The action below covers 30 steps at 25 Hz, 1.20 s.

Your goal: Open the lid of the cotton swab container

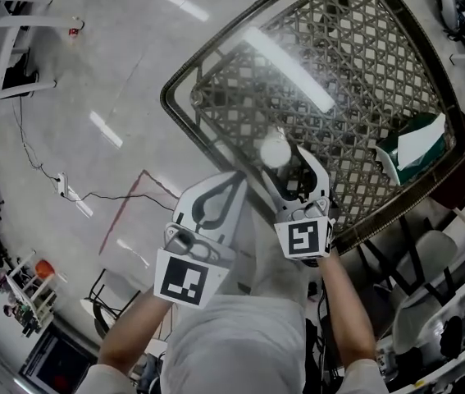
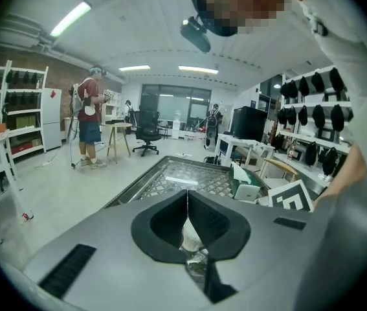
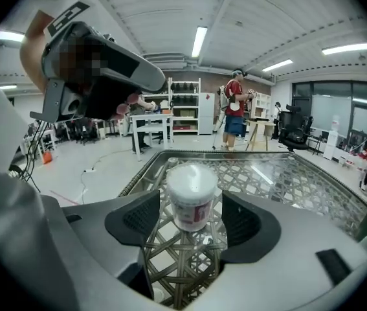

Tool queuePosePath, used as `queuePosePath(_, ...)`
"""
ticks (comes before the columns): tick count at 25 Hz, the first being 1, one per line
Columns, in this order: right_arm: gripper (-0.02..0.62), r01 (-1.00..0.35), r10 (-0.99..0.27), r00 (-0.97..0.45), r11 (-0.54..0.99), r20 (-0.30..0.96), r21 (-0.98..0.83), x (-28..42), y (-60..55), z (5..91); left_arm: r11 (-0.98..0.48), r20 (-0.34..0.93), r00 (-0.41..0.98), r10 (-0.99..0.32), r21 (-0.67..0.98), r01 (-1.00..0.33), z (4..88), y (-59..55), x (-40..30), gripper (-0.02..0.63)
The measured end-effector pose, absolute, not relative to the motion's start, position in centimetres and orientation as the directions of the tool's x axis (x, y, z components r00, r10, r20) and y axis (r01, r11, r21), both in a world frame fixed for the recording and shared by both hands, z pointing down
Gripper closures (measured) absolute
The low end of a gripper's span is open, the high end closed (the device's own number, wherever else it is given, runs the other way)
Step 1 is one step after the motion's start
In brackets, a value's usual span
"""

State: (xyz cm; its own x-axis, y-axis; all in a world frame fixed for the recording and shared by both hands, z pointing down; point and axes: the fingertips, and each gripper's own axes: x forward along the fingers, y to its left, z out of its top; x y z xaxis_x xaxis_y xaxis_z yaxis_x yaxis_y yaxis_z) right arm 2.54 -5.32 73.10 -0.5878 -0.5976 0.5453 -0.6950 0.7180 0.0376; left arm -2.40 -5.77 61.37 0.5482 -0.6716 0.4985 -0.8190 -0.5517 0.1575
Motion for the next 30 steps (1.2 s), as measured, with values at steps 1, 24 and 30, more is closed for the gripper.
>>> queuePosePath(1, 0.330, -0.701, -0.601, -0.583, 0.713, 0.548, 0.037, 2.4, -5.4, 73.3, -0.555, 0.498, 0.552, -0.669, 0.159, -0.817, 61.4, -5.7, -2.3, 0.601)
queuePosePath(24, 0.339, -0.749, -0.633, -0.516, 0.660, 0.576, 0.054, 1.4, -7.1, 76.0, -0.587, 0.468, 0.584, -0.664, 0.157, -0.794, 62.1, -4.9, -3.6, 0.601)
queuePosePath(30, 0.351, -0.760, -0.644, -0.507, 0.648, 0.573, 0.056, 1.7, -6.9, 75.3, -0.603, 0.458, 0.596, -0.659, 0.151, -0.783, 61.6, -5.1, -3.7, 0.601)
